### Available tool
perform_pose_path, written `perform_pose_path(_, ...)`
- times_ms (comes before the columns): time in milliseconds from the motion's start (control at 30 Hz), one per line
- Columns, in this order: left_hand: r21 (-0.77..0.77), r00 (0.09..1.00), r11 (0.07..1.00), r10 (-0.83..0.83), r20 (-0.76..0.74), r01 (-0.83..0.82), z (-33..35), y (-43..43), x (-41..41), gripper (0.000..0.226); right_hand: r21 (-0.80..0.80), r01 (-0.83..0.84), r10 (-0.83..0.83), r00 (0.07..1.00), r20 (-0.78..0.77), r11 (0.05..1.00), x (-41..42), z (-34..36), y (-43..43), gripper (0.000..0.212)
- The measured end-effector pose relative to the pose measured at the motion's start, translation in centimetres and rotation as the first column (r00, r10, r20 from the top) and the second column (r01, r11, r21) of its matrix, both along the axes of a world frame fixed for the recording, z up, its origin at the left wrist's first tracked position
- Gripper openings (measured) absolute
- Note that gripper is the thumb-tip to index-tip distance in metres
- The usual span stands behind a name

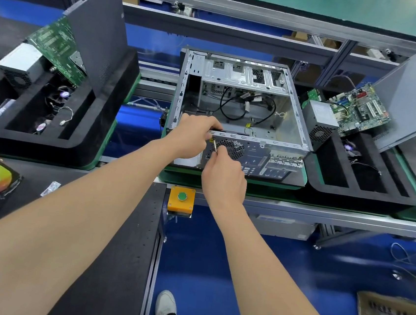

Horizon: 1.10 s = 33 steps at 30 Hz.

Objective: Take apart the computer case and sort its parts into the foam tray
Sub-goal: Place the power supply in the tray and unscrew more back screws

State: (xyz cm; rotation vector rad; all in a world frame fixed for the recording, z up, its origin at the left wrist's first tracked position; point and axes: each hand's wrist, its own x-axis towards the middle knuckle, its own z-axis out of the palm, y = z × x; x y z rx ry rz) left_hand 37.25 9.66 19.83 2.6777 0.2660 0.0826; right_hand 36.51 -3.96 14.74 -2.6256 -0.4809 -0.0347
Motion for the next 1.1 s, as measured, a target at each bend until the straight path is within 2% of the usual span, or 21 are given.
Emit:
perform_pose_path(100, -0.012, 1.0, 1.0, 0.003, 0.007, -0.003, 0.0, 0.0, -0.1, 0.037, 0.169, 0.012, 0.005, 0.995, -0.101, 0.986, 0.2, 0.0, -0.3, 0.027)
perform_pose_path(167, -0.006, 1.0, 1.0, 0.002, 0.006, -0.002, 0.0, 0.0, -0.1, 0.037, 0.32, 0.046, 0.047, 0.96, -0.277, 0.946, 0.5, 0.5, -0.4, 0.031)
perform_pose_path(200, 0.0, 1.0, 1.0, 0.001, 0.005, -0.001, 0.0, 0.0, -0.2, 0.037, 0.405, 0.12, 0.066, 0.907, -0.417, 0.906, 0.7, 0.7, -0.4, 0.032)
perform_pose_path(267, 0.004, 1.0, 1.0, 0.0, 0.005, 0.0, 0.1, 0.0, -0.2, 0.037, 0.542, 0.36, 0.188, 0.676, -0.712, 0.759, 1.2, 1.1, -0.5, 0.032)
perform_pose_path(333, 0.002, 1.0, 1.0, -0.004, 0.006, 0.004, 0.1, 0.0, -0.2, 0.038, 0.589, 0.551, 0.401, 0.433, -0.807, 0.591, 1.4, 1.3, -0.8, 0.028)
perform_pose_path(433, 0.007, 1.0, 1.0, -0.008, 0.004, 0.008, 0.2, 0.0, -0.2, 0.039, 0.608, 0.68, 0.66, 0.239, -0.712, 0.41, 1.6, 0.9, -1.4, 0.023)
perform_pose_path(533, 0.007, 1.0, 1.0, -0.008, -0.002, 0.008, 0.2, 0.1, -0.2, 0.04, 0.522, 0.809, 0.833, 0.077, -0.548, 0.269, 1.2, 0.5, -1.9, 0.031)
perform_pose_path(600, 0.015, 1.0, 1.0, -0.014, -0.007, 0.014, 0.3, 0.1, -0.3, 0.039, 0.435, 0.882, 0.92, 0.003, -0.391, 0.182, 0.7, 0.3, -1.9, 0.036)
perform_pose_path(633, 0.016, 1.0, 1.0, -0.015, -0.008, 0.015, 0.3, 0.1, -0.3, 0.039, 0.405, 0.902, 0.942, -0.002, -0.337, 0.147, 0.6, 0.3, -1.8, 0.038)
perform_pose_path(733, 0.018, 1.0, 1.0, -0.014, -0.015, 0.014, 0.4, -0.1, -0.2, 0.04, 0.413, 0.905, 0.937, 0.053, -0.346, 0.101, 0.5, 0.4, -1.2, 0.039)
perform_pose_path(800, 0.019, 1.0, 1.0, -0.008, -0.01, 0.008, 0.4, -0.1, -0.2, 0.041, 0.465, 0.874, 0.884, 0.099, -0.457, 0.142, 0.5, 0.7, -0.8, 0.036)
perform_pose_path(867, 0.014, 1.0, 1.0, -0.007, -0.008, 0.008, 0.4, -0.1, -0.3, 0.041, 0.557, 0.787, 0.75, 0.196, -0.631, 0.263, 0.5, 1.0, -0.5, 0.028)
perform_pose_path(933, 0.003, 1.0, 1.0, -0.01, -0.011, 0.01, 0.4, 0.0, -0.2, 0.041, 0.663, 0.596, 0.526, 0.422, -0.738, 0.452, 0.4, 1.0, -0.4, 0.021)
perform_pose_path(967, 0.002, 1.0, 1.0, -0.013, -0.016, 0.013, 0.4, 0.0, -0.2, 0.04, 0.681, 0.441, 0.397, 0.577, -0.714, 0.584, 0.4, 1.0, -0.3, 0.022)
perform_pose_path(1000, 0.004, 1.0, 1.0, -0.015, -0.02, 0.015, 0.4, -0.1, -0.2, 0.039, 0.621, 0.266, 0.26, 0.737, -0.624, 0.737, 0.3, 1.0, -0.3, 0.024)
perform_pose_path(1033, 0.002, 1.0, 1.0, -0.015, -0.021, 0.015, 0.4, -0.1, -0.2, 0.038, 0.469, 0.108, 0.145, 0.87, -0.471, 0.877, 0.2, 0.9, -0.4, 0.025)
perform_pose_path(1067, -0.003, 1.0, 1.0, -0.013, -0.021, 0.013, 0.4, -0.1, -0.2, 0.037, 0.262, 0.007, 0.074, 0.952, -0.297, 0.965, 0.2, 0.7, -0.5, 0.024)
perform_pose_path(1100, -0.008, 1.0, 1.0, -0.01, -0.022, 0.01, 0.5, -0.1, -0.2, 0.037, 0.08, -0.021, 0.033, 0.988, -0.149, 0.997, 0.1, 0.6, -0.5, 0.022)
